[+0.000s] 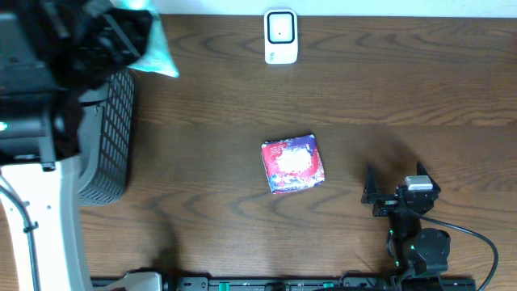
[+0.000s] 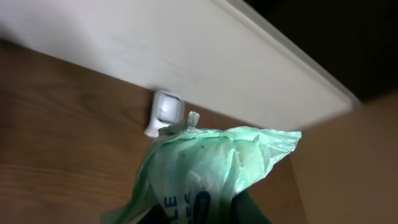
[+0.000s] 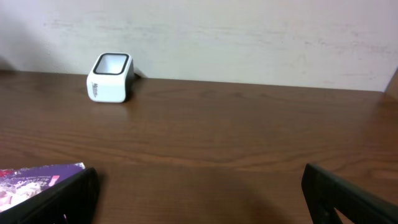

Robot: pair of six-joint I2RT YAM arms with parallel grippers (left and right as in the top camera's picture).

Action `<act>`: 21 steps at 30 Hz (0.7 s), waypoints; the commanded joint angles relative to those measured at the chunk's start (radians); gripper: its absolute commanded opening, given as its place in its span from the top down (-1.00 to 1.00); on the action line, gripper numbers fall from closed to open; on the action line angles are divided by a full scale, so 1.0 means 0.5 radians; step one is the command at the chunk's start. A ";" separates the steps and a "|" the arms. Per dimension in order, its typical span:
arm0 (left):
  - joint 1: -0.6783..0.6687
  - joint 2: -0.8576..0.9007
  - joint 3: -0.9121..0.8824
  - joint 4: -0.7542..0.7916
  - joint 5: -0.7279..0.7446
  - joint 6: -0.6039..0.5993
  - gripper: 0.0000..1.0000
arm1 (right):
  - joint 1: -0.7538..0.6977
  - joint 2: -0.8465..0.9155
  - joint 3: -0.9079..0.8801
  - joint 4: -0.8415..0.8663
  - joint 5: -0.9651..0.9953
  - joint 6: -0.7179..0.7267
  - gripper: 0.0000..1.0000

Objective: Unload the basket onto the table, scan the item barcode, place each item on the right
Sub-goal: 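Carry the green wrapper out and drop it beside the purple package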

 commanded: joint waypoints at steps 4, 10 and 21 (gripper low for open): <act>-0.372 0.004 0.021 0.012 -0.017 0.040 0.85 | 0.003 -0.003 -0.006 -0.003 -0.003 -0.015 -0.99; -0.703 0.035 0.021 0.011 -0.481 0.051 0.85 | 0.003 -0.003 -0.006 -0.003 -0.003 -0.015 -0.98; -0.999 0.455 0.021 0.013 -0.794 0.179 0.85 | 0.003 -0.003 -0.006 -0.003 -0.003 -0.015 -0.99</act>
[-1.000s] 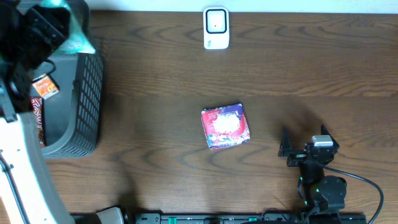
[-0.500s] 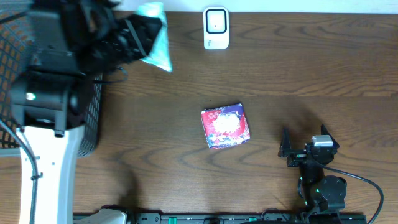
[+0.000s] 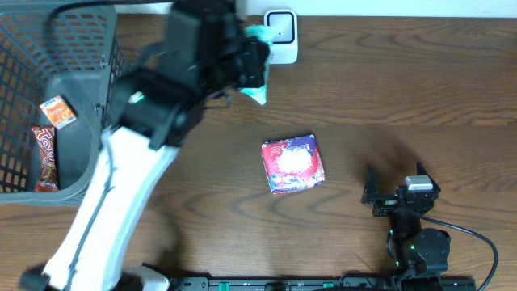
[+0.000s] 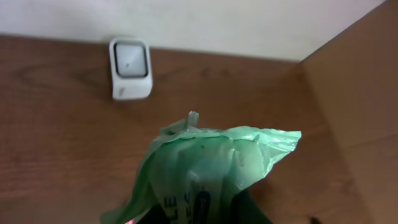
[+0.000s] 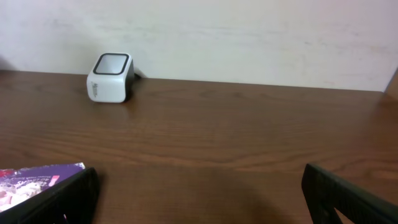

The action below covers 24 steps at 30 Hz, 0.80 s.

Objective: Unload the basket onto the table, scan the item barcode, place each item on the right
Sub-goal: 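Carry the green wrapper out and drop it beside the purple package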

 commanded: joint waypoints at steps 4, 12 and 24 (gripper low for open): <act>-0.073 0.369 0.021 0.009 -0.101 0.066 0.85 | 0.003 -0.003 -0.006 -0.003 -0.003 -0.015 -0.98; -0.225 0.784 0.021 0.010 -0.102 0.066 0.85 | 0.003 -0.003 -0.006 -0.003 -0.003 -0.015 -0.98; -0.259 1.011 0.059 0.055 -0.103 0.121 -0.53 | 0.003 -0.003 -0.006 -0.003 -0.003 -0.015 -0.98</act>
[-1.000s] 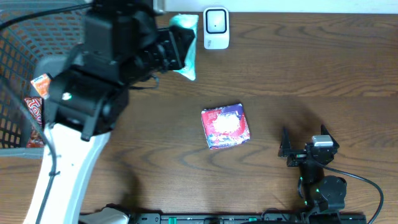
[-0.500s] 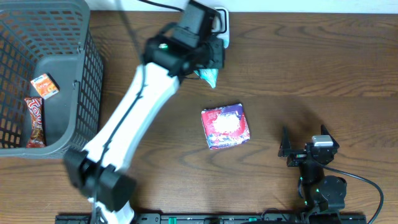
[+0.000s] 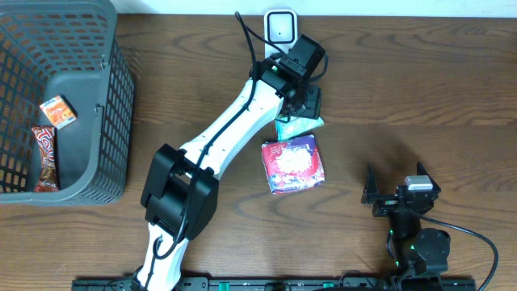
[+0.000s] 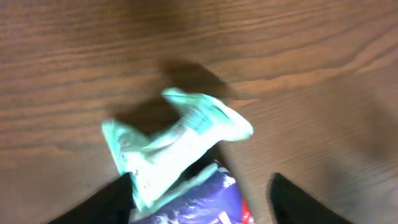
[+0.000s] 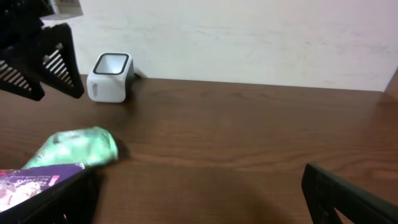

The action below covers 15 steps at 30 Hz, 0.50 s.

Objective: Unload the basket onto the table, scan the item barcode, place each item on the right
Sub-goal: 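Carry the green wrapper out and drop it beside the purple package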

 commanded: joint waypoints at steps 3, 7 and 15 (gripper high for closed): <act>0.117 -0.194 0.124 0.009 -0.018 0.043 -0.53 | 0.003 -0.003 -0.006 -0.003 -0.003 -0.015 -0.99; 0.263 -0.430 0.176 0.034 -0.020 0.140 -0.54 | 0.003 -0.003 -0.006 -0.003 -0.002 -0.015 -0.98; 0.844 -0.993 0.176 0.044 -0.489 0.152 -0.55 | 0.003 -0.003 -0.006 -0.003 -0.002 -0.015 -0.99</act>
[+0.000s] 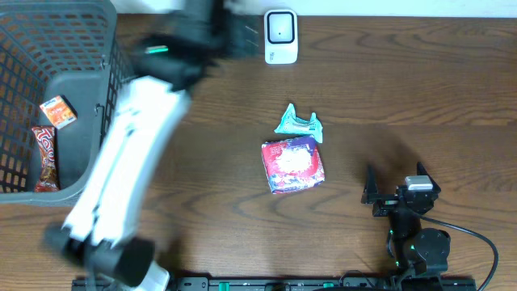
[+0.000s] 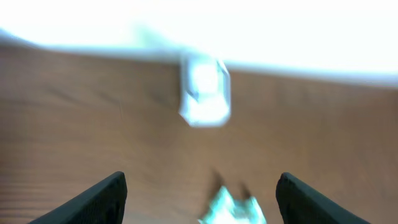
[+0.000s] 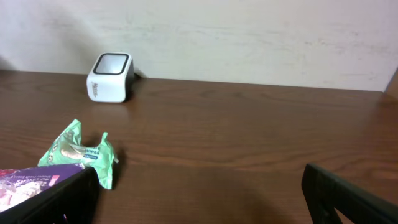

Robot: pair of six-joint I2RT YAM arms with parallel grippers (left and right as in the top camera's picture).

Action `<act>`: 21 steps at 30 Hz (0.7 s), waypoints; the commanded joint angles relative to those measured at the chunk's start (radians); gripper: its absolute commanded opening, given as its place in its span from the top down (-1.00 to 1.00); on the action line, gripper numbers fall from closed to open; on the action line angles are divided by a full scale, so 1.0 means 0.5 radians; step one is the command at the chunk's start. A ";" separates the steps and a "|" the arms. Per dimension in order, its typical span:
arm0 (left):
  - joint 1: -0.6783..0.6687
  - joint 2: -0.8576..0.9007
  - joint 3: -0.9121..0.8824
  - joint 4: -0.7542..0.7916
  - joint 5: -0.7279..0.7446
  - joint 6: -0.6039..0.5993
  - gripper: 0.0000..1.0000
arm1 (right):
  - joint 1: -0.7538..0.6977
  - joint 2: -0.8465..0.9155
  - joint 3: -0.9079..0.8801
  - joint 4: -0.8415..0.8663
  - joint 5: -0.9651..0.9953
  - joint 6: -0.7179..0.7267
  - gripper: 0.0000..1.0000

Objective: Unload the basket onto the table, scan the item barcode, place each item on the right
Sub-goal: 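Carry the green wrapper out and drop it beside the purple package, then reach the left gripper into the basket and grasp the red TOP bar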

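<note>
A crumpled green wipes packet (image 1: 299,124) lies loose on the table, touching the far edge of a purple-and-red packet (image 1: 293,164). The white scanner (image 1: 280,36) stands at the back edge, straight behind them. My left gripper (image 2: 200,194) is open and empty, blurred by motion, high over the table just left of the scanner; its view shows the scanner (image 2: 205,93) and the green packet (image 2: 233,208) low in frame. My right gripper (image 3: 199,193) rests open near the front right, with the green packet (image 3: 78,152) ahead on its left.
A grey mesh basket (image 1: 81,89) fills the far left, holding an orange snack (image 1: 53,111) and a long red bar (image 1: 46,149). The left arm (image 1: 121,178) stretches blurred from the front left up toward the back edge.
My left gripper was open just over the green packet beside the purple one. It now sits back and to the left, near the scanner, and the packet lies alone on the table.
The left gripper first held the green packet over the basket at the far left. Then it had the packet close in front of the scanner. Then it was open above the packet on the table. Now the arm is away; the right arm never moved.
</note>
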 commanded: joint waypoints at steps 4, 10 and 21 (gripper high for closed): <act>0.645 -0.330 0.048 -0.037 -0.401 0.010 -0.56 | 0.003 -0.003 -0.006 -0.003 -0.003 -0.015 -0.99; 1.276 -0.293 0.002 -0.282 -0.421 -0.175 -0.69 | 0.003 -0.003 -0.006 -0.003 -0.003 -0.015 -0.98; 1.585 0.002 -0.419 -0.378 -0.430 0.340 -0.68 | 0.003 -0.003 -0.006 -0.003 -0.003 -0.015 -0.98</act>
